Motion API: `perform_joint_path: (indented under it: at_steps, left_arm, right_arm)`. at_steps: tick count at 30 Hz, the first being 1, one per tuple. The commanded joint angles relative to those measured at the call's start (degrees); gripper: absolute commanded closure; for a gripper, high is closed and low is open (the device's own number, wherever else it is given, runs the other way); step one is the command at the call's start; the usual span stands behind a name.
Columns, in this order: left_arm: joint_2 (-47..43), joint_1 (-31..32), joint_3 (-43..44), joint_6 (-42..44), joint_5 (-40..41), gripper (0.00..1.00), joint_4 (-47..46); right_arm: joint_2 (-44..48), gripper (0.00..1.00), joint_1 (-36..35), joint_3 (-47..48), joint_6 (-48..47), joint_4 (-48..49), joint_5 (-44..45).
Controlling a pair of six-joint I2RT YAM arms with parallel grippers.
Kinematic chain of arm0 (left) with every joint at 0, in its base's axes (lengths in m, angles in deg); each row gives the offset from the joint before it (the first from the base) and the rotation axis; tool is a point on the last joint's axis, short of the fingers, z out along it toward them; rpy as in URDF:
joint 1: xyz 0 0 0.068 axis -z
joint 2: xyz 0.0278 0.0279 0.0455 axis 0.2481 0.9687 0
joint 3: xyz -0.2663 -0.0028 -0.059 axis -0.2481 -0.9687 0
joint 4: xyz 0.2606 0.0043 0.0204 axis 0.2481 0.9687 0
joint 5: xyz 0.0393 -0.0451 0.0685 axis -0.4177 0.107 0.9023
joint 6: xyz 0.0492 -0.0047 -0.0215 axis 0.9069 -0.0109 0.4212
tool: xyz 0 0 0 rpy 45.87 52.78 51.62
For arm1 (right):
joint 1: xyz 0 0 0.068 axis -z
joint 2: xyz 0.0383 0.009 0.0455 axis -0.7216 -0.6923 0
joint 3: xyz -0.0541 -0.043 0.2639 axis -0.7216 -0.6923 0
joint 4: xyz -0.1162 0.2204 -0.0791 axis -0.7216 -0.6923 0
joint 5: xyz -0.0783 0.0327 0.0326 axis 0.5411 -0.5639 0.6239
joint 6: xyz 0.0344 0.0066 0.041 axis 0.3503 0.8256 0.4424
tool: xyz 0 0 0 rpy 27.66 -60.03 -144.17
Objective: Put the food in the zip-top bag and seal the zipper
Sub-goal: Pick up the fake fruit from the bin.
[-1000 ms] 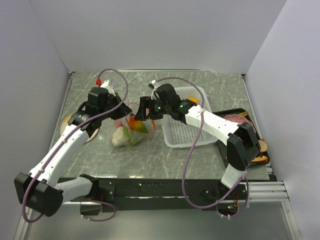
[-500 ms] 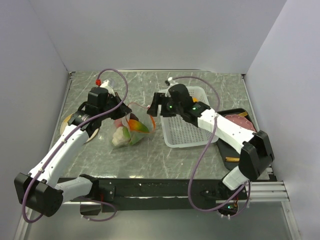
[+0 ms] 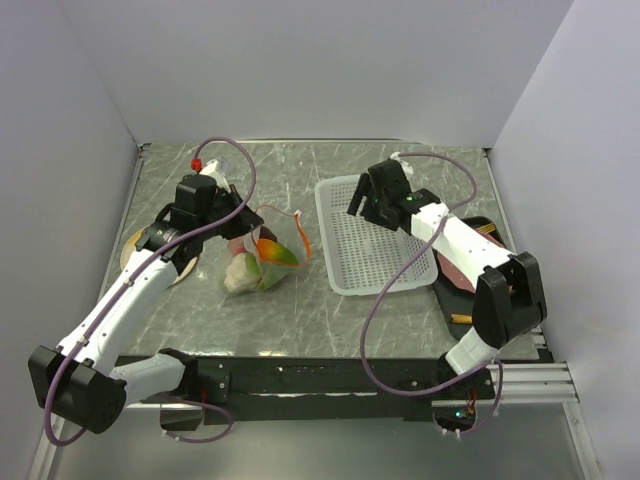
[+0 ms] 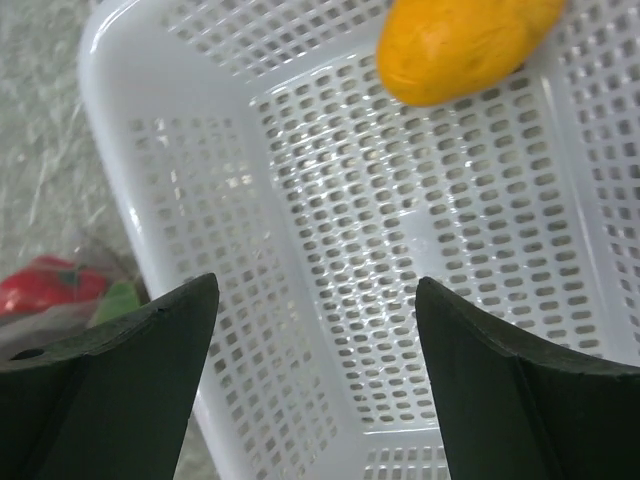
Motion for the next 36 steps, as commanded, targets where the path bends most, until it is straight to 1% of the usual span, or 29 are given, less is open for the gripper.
perform_joint_path:
  at_steps: [1, 2, 4, 5, 8, 11, 12, 13, 15, 16, 18, 19, 22, 24, 26, 29, 32, 36]
  left_arm:
    - [-2.7, 0.1, 0.9, -0.8, -0.2, 0.99, -3.1]
    - [-2.7, 0.1, 0.9, -0.7, -0.3, 0.99, -2.9]
    - [-2.6, 0.1, 1.2, -0.2, -0.1, 0.99, -2.4]
    - [-2.5, 0.1, 1.3, -0.1, -0.1, 0.99, -1.8]
    - [-2.7, 0.1, 1.7, 0.5, 0.4, 0.99, -1.2]
    - [-3.0, 0.1, 1.7, 0.8, 1.0, 0.99, -0.9]
    - [-3.0, 0.1, 1.7, 0.9, 0.9, 0.99, -1.2]
    - [-3.0, 0.1, 1.7, 0.9, 0.9, 0.99, -1.3]
    - [-3.0, 0.1, 1.7, 0.9, 0.3, 0.99, -1.4]
    - [-3.0, 0.1, 1.9, 1.0, 0.2, 0.99, -1.2]
    - [-3.2, 0.1, 2.1, 1.0, 0.4, 0.99, -0.8]
    - [-3.4, 0.1, 2.0, 1.0, 0.6, 0.99, -0.8]
    - [-4.3, 0.1, 1.0, 0.6, 0.4, 0.99, -1.4]
    - [-4.4, 0.1, 0.9, 0.7, 0.2, 0.99, -1.7]
    - [-4.0, 0.1, 1.1, 0.8, 0.2, 0.99, -1.1]
    - [-4.2, 0.1, 1.4, 0.9, 0.9, 0.99, -0.5]
    - [-4.9, 0.1, 1.1, 0.8, 1.4, 0.99, -0.8]
    - [-4.1, 0.1, 1.8, 0.9, 1.3, 0.99, 0.0]
  right_arm:
    - [-1.0, 0.14, 0.2, 6.0, 1.7, -3.7, 6.6]
    - [-1.3, 0.14, 0.2, 6.8, 0.6, -4.2, 7.1]
    - [-2.8, 0.10, 0.4, 8.3, -1.6, -3.9, 5.4]
    - [-3.4, 0.09, 0.9, 8.7, -3.8, -3.6, 2.5]
    - [-5.7, 0.05, 2.5, 9.9, -6.8, -2.4, -0.4]
    - [-9.0, 0.04, 4.4, 11.9, -6.9, -4.4, -5.6]
    - [-9.2, 0.04, 5.2, 11.9, -6.5, -4.7, -9.0]
    - [-8.9, 0.00, 6.4, 9.3, -6.2, -1.3, -10.9]
    - [-5.8, 0.00, 7.6, 4.9, -5.5, 4.1, -14.7]
    - [-4.7, 0.00, 8.1, 1.5, -5.3, 8.7, -15.8]
    - [-4.4, 0.00, 9.2, 1.3, -5.4, 9.1, -15.2]
    - [-5.3, 0.00, 9.7, 3.8, -5.2, 5.9, -13.6]
    - [-9.2, 0.00, 10.7, 8.2, -5.4, 1.8, -12.3]
    - [-10.1, 0.00, 11.4, 8.4, -4.3, 2.3, -13.1]
    - [-9.4, 0.00, 12.1, 6.7, -2.1, 5.2, -15.7]
    - [-7.6, 0.00, 13.0, 2.6, 1.3, 10.3, -16.7]
    - [-8.0, 0.00, 13.3, 2.9, 2.1, 9.9, -14.6]
    - [-9.9, 0.00, 13.4, 4.3, 2.5, 9.5, -9.6]
